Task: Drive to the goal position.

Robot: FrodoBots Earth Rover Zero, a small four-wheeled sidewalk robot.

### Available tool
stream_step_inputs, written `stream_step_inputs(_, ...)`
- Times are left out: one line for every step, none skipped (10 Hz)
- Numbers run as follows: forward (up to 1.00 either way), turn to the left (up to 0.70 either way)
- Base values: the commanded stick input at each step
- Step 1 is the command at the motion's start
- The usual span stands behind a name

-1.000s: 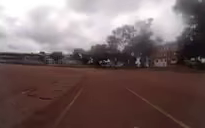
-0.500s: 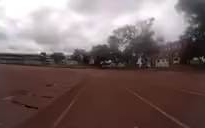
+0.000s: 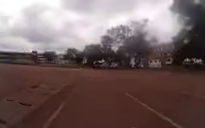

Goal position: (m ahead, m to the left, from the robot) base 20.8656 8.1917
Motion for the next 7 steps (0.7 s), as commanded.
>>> stream_step_inputs(1.0,0.0)
stream_step_inputs(1.0,0.0)
stream_step_inputs(1.0,0.0)
stream_step_inputs(1.0,0.0)
stream_step_inputs(1.0,0.0)
stream_step_inputs(1.0,0.0)
stream_step_inputs(1.0,0.0)
